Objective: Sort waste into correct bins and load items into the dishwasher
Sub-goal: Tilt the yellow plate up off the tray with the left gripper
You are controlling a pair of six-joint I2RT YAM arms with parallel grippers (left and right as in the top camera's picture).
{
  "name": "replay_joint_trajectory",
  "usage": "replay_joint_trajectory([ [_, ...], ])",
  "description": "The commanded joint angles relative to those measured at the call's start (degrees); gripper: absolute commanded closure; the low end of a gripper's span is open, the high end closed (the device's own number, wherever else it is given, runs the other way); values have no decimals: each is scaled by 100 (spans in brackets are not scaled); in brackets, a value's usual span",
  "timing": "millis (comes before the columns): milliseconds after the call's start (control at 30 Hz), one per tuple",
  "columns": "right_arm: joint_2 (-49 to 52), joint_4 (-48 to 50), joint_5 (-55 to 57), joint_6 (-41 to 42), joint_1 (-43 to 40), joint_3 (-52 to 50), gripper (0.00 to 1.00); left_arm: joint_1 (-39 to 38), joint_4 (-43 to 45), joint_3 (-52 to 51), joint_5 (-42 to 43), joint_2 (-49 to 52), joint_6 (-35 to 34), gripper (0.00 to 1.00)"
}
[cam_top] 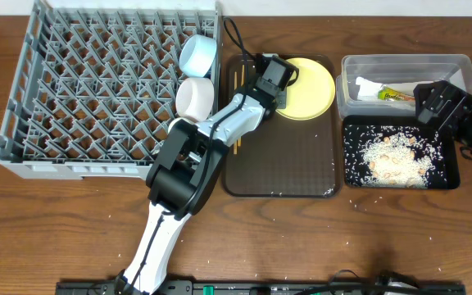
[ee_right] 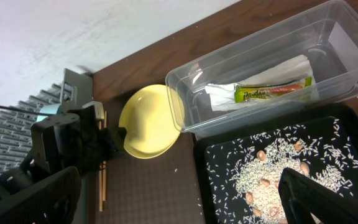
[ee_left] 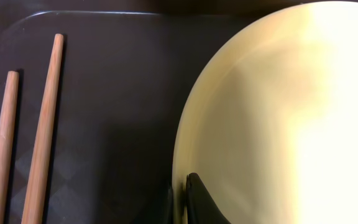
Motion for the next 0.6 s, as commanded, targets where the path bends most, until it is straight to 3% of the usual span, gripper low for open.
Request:
replay_joint_trajectory([
  [0, 11, -2, -4, 31, -26, 48, 1, 15, -212, -83, 85, 166, 68, 92],
  [267, 15, -4, -4, 31, -26, 46, 1, 105, -1001, -83, 151, -975, 72, 93],
  [567, 17, -2, -4, 28, -26, 48, 1, 435, -1773, -83, 1410, -1823, 72, 93],
])
